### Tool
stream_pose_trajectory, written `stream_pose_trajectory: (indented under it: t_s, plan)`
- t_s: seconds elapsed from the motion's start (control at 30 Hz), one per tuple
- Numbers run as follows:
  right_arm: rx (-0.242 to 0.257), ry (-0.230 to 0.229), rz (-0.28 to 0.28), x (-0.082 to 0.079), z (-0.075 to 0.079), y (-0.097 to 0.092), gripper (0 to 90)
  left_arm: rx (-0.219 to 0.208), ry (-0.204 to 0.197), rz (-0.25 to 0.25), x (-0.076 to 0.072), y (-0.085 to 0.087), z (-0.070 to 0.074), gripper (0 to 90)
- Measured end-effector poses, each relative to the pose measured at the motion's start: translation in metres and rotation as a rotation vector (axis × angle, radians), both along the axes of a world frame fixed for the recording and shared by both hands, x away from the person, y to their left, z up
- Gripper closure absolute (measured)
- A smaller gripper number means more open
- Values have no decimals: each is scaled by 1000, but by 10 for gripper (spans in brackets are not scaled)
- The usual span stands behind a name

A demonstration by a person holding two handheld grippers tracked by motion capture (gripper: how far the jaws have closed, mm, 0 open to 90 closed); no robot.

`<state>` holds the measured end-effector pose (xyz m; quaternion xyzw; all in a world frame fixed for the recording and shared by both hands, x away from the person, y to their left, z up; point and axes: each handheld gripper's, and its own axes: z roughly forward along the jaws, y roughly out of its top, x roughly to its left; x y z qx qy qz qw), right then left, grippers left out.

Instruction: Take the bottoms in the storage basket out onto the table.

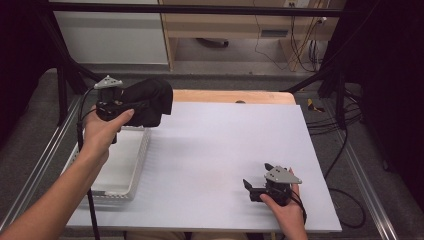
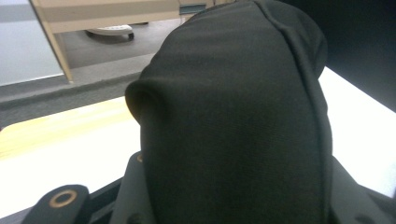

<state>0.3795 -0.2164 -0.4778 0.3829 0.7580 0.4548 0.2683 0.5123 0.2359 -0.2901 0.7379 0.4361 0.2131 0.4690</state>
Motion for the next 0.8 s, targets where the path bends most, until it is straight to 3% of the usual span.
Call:
stream_pose_trajectory:
  t_s: [0.47,0.67,0.8]
  plan:
    - [8,-6,-3,-2,2,-1,64,1,21,-65,2,-42,-4,581]
    - [12,-7,1,-2,2,-1,64,5,37,-78,3,-53,-10,580]
    - [8,-9,0,-3,3,0,64,-17,49,-82,4,-57,-12,580]
